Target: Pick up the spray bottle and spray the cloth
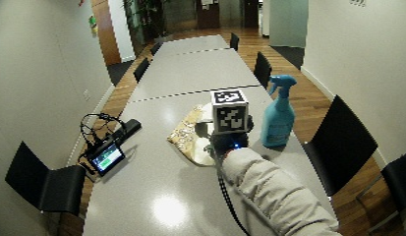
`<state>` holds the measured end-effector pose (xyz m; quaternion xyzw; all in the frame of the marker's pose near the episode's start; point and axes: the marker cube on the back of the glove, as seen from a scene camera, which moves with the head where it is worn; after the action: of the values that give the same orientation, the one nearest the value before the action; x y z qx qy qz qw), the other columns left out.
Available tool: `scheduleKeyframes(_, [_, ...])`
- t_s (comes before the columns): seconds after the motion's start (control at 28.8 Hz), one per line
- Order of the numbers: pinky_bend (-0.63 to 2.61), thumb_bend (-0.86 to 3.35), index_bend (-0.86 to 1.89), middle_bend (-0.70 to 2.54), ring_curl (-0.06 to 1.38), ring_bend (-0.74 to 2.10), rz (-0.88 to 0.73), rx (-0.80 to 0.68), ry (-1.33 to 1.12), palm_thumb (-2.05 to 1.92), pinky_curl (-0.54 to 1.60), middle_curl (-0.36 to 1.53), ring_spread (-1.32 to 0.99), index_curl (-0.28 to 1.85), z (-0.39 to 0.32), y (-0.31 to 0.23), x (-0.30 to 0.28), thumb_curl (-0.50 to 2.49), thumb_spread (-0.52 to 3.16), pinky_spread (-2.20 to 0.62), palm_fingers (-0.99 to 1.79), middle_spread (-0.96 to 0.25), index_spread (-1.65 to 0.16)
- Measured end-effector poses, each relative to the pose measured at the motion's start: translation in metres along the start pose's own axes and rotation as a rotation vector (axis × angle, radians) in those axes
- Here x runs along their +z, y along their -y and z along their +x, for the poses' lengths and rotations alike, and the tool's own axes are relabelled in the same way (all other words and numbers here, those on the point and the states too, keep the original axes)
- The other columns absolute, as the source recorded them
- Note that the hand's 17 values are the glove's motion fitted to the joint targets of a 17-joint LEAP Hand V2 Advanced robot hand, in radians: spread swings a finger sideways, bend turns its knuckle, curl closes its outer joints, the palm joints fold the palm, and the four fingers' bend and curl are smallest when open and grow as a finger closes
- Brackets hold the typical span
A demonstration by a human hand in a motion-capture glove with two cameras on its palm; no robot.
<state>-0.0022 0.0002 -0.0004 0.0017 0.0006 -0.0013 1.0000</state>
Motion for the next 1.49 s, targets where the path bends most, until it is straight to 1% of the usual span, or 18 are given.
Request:
scheduleKeyframes(0.07, [0.56,0.45,0.30,0.60,0.11,0.59,0.002,-0.003,-0.001,0.67,0.09,0.14,-0.08,0.10,-0.002,0.000,0.000,0.16,0.35,-0.08,1.61,-0.04,-0.08])
scheduleKeyframes(0.21, [0.68,0.47,0.34,0.70,0.23,0.70,0.000,-0.007,-0.004,0.73,0.20,0.22,-0.11,0.20,-0.005,-0.001,0.001,0.22,0.53,-0.12,1.50,-0.05,-0.10])
scheduleKeyframes(0.35, [0.74,0.46,0.38,0.76,0.30,0.76,-0.006,-0.004,-0.009,0.74,0.27,0.29,-0.12,0.27,-0.003,-0.001,0.002,0.26,0.65,-0.14,1.44,-0.06,-0.12])
scheduleKeyframes(0.59, [0.80,0.42,0.41,0.81,0.37,0.81,-0.001,-0.007,-0.012,0.76,0.34,0.36,-0.13,0.34,-0.004,-0.002,0.000,0.32,0.79,-0.16,1.37,-0.06,-0.13])
scheduleKeyframes(0.73, [0.82,0.39,0.43,0.83,0.40,0.83,-0.004,-0.034,0.038,0.77,0.38,0.39,-0.13,0.37,-0.006,-0.009,-0.005,0.35,0.84,-0.17,1.35,-0.07,-0.14])
scheduleKeyframes(0.8, [0.82,0.38,0.43,0.83,0.41,0.84,-0.002,-0.075,0.119,0.78,0.39,0.40,-0.13,0.39,-0.007,-0.019,-0.010,0.37,0.86,-0.17,1.34,-0.07,-0.14])
scheduleKeyframes(0.87, [0.84,0.36,0.39,0.85,0.43,0.85,0.037,-0.141,0.271,0.78,0.41,0.41,-0.14,0.39,-0.006,-0.034,-0.017,0.38,0.86,-0.18,1.29,-0.07,-0.15])
scheduleKeyframes(1.01, [0.84,0.32,0.34,0.82,0.44,0.82,0.230,-0.264,0.745,0.79,0.43,0.42,-0.14,0.40,0.013,-0.076,-0.042,0.41,0.86,-0.18,1.18,-0.07,-0.16])
scheduleKeyframes(1.11, [0.79,0.29,0.31,0.80,0.45,0.81,0.346,-0.266,1.074,0.82,0.44,0.43,-0.13,0.41,0.036,-0.105,-0.064,0.43,0.83,-0.18,1.13,-0.07,-0.17])
scheduleKeyframes(1.18, [0.73,0.27,0.30,0.80,0.45,0.81,0.419,-0.244,1.207,0.84,0.44,0.44,-0.13,0.41,0.056,-0.109,-0.071,0.44,0.81,-0.19,1.11,-0.07,-0.18])
scheduleKeyframes(1.29, [0.63,0.26,0.31,0.77,0.46,0.77,0.573,-0.167,1.246,0.89,0.42,0.45,-0.15,0.43,0.109,-0.084,-0.057,0.46,0.77,-0.20,1.00,-0.09,-0.20])
scheduleKeyframes(1.35, [0.57,0.24,0.31,0.75,0.47,0.76,0.627,-0.108,1.225,0.91,0.42,0.45,-0.16,0.44,0.137,-0.064,-0.043,0.47,0.76,-0.20,0.94,-0.11,-0.20])
scheduleKeyframes(1.39, [0.52,0.21,0.32,0.71,0.47,0.75,0.623,-0.081,1.212,0.88,0.41,0.45,-0.16,0.45,0.144,-0.057,-0.037,0.46,0.77,-0.20,0.84,-0.12,-0.21])
scheduleKeyframes(1.42, [0.50,0.20,0.32,0.71,0.49,0.76,0.603,-0.061,1.198,0.89,0.42,0.46,-0.16,0.46,0.147,-0.051,-0.031,0.47,0.76,-0.21,0.84,-0.12,-0.22])
scheduleKeyframes(1.46, [0.41,0.18,0.35,0.70,0.48,0.72,0.575,-0.050,1.183,0.87,0.39,0.46,-0.16,0.47,0.148,-0.046,-0.024,0.47,0.77,-0.20,0.75,-0.12,-0.22])
scheduleKeyframes(1.49, [0.23,0.16,0.40,0.74,0.46,0.64,0.544,-0.048,1.168,0.85,0.35,0.47,-0.15,0.48,0.150,-0.039,-0.015,0.46,0.80,-0.15,0.57,-0.10,-0.22])
